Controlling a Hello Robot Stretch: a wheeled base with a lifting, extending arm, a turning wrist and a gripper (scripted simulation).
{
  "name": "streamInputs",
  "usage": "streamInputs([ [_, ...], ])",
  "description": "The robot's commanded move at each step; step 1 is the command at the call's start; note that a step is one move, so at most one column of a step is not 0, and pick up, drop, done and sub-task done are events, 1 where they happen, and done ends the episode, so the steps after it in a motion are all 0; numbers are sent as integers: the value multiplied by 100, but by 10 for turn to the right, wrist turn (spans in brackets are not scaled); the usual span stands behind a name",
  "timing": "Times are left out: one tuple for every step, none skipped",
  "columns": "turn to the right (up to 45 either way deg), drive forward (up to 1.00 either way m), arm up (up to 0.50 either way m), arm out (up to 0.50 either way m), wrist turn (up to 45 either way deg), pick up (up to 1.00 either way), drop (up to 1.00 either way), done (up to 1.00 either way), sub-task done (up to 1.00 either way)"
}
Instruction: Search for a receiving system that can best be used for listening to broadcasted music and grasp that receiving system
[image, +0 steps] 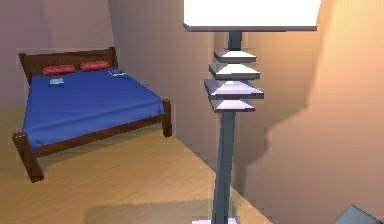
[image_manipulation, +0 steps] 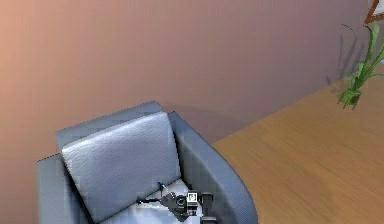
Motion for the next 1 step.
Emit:
streamInputs([
  [0, 0, 0, 0, 420, 0, 0, 0, 0],
])
